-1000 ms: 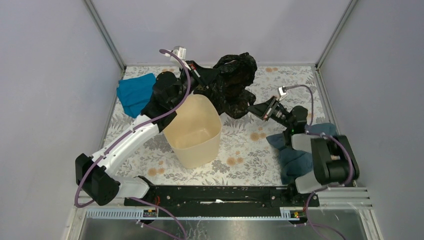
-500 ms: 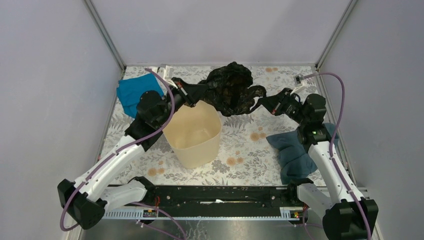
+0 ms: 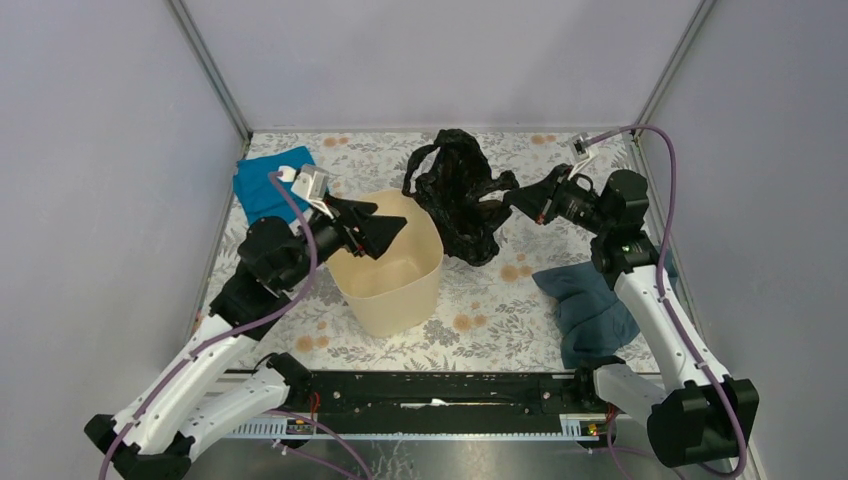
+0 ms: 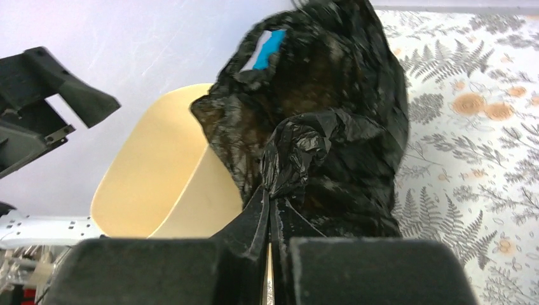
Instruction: Put the trash bags into the trash bin
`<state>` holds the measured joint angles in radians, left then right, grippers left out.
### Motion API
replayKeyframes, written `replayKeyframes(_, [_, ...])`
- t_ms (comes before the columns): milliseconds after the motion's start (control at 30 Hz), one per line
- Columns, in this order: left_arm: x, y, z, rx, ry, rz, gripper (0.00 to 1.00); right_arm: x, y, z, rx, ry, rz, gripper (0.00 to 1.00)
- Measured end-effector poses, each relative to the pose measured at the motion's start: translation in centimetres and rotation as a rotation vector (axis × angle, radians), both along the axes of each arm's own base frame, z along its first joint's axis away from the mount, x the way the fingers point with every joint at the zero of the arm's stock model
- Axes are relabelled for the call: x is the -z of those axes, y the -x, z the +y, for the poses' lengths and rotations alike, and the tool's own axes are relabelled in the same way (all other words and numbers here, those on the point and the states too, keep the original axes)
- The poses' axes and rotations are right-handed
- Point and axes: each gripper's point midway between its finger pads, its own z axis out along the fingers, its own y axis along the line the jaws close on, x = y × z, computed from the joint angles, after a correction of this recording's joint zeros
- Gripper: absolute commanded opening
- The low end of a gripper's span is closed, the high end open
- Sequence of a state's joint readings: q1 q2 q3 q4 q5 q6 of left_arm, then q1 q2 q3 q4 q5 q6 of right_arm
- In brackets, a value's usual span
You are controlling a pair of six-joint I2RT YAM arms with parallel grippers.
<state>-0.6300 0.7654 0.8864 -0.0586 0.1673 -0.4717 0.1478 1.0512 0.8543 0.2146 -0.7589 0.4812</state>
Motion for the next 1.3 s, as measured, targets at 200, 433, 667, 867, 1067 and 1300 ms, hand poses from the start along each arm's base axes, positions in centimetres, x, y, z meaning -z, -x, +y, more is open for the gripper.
replayKeyframes(200, [-2.2,-1.6,1.5,-0.117,-0.064,0.045,0.99,-3.1,1.4,0.3,-0.042,-0.001,-0.078,0.00])
replayKeyframes(433, [-3.8,-4.4,-0.2,-0.133,-0.079,0.065,0.99,-8.9,3.7,-0.3,-0.033,0.025,-0.167,0.00])
replayKeyframes(667, [-3.7,-6.9,-2.9,-0.087,-0.102,0.096,0.99,-11.8,4.0,-1.9,0.031,0.178,-0.217,0.00])
replayKeyframes(867, [-4.9,-8.6,-2.0,-0.077,-0.060,0.112,0.99,-13.6,2.7,-2.1,0.005,0.286,-0.328,0.00])
replayKeyframes(1067, [-6.4,-10.2,0.8,-0.072,0.031,0.133,0.99,-17.6,3.7,-1.3,-0.110,0.359,-0.548,0.00])
replayKeyframes(1300, [-7.3,-10.5,2.0,0.019,0.126,0.144,0.99,-23.5,4.4,-0.5,-0.167,0.355,-0.737,0.00])
